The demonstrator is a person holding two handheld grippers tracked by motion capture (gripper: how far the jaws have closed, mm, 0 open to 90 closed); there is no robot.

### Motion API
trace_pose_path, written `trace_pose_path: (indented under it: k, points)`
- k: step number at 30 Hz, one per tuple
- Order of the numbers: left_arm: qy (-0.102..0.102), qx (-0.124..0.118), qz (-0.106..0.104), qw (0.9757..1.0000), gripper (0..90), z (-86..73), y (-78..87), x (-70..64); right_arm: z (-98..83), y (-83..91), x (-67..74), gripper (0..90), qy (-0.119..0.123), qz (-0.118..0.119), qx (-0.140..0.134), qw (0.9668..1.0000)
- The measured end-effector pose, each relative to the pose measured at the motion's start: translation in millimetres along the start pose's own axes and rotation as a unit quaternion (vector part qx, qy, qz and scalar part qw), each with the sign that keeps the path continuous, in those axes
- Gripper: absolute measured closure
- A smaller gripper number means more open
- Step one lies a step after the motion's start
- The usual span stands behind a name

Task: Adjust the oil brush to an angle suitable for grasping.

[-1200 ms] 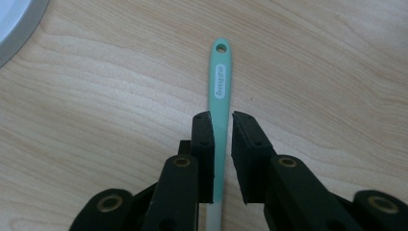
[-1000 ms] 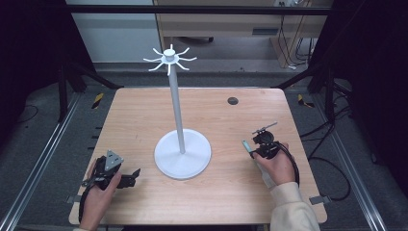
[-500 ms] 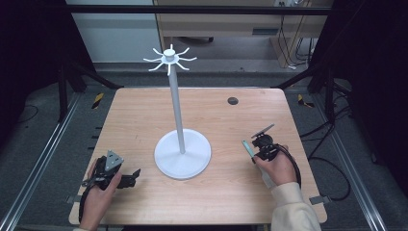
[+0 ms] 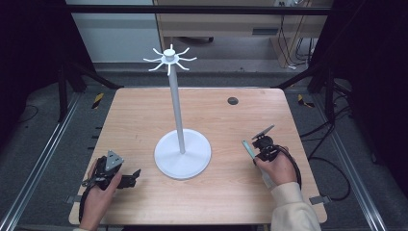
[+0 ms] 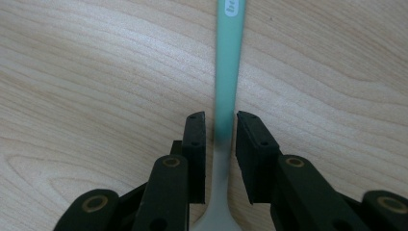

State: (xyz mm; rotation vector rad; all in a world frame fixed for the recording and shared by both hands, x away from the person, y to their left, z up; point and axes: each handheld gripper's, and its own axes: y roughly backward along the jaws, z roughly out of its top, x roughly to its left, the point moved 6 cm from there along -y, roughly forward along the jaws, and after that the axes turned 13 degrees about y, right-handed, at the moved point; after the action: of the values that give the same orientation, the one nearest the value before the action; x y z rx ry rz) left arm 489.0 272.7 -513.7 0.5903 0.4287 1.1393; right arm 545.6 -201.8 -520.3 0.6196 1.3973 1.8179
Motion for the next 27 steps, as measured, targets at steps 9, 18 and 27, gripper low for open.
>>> trace_pose_path:
  k: [9, 18, 27]
  points:
    - [-0.001, 0.001, 0.0, 1.0, 3.1, -0.1, -0.1, -0.3, -2.6, -3.1, -1.1, 76.4, -0.005, 0.006, 0.006, 1.0]
    - [-0.001, 0.001, -0.001, 1.0, 3.1, -0.2, -0.2, -0.4, -3.3, -3.7, -0.8, 78.1, -0.013, 0.009, 0.008, 0.9998]
    - [-0.004, 0.003, -0.001, 1.0, 3.1, -0.4, -0.5, -0.8, -3.1, -4.4, -1.9, 80.7, -0.009, 0.003, 0.01, 0.9999]
